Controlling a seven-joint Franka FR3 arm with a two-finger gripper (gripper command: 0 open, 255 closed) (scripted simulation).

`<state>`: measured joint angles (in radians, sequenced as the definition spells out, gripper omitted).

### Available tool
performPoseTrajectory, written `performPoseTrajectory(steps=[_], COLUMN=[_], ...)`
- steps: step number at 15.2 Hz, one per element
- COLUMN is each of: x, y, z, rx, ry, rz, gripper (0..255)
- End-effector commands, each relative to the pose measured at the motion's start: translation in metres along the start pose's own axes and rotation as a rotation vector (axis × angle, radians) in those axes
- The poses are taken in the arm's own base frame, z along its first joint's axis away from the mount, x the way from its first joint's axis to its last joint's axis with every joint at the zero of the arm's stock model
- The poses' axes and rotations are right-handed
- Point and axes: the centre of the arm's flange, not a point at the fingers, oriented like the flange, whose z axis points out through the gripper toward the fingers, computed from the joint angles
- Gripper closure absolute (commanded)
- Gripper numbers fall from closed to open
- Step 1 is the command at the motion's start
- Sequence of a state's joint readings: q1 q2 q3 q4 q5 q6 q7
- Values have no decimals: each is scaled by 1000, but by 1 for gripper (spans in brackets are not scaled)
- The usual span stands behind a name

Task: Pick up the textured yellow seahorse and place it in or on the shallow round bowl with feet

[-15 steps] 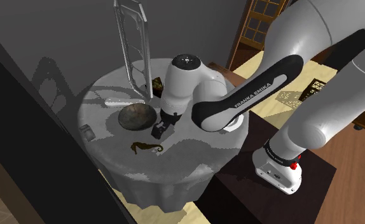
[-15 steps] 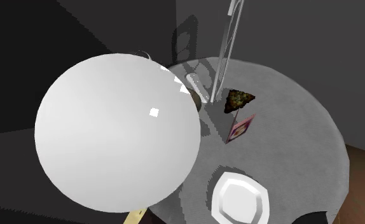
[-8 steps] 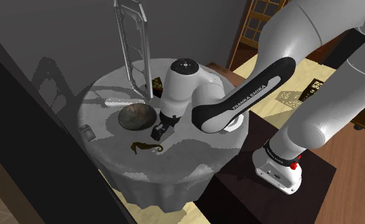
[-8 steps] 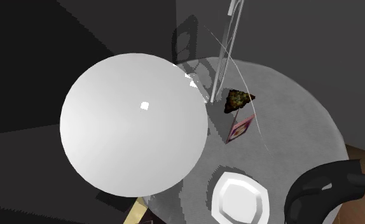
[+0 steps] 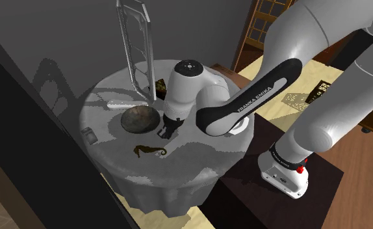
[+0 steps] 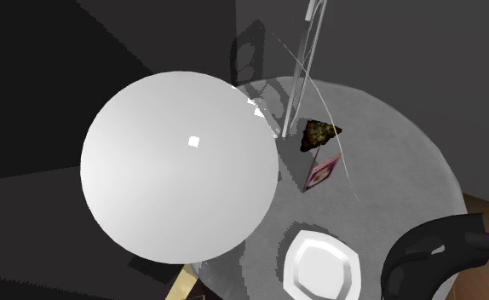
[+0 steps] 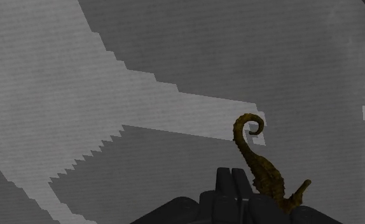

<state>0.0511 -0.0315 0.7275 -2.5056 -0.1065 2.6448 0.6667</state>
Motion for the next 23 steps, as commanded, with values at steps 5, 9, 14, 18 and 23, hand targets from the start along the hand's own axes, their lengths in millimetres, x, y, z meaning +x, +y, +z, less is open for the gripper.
performPoseTrajectory(steps=[5,9,14,18,23], x=[0,42,68,64,61], y=[0,-13,-36,-37,-38], z=[0,42,83,104,117], rx=[0,66,122,122,122], ry=[0,-94,-173,-173,-173], rz=[0,-304,-559,-559,-559], gripper=[0,0,0,0,0])
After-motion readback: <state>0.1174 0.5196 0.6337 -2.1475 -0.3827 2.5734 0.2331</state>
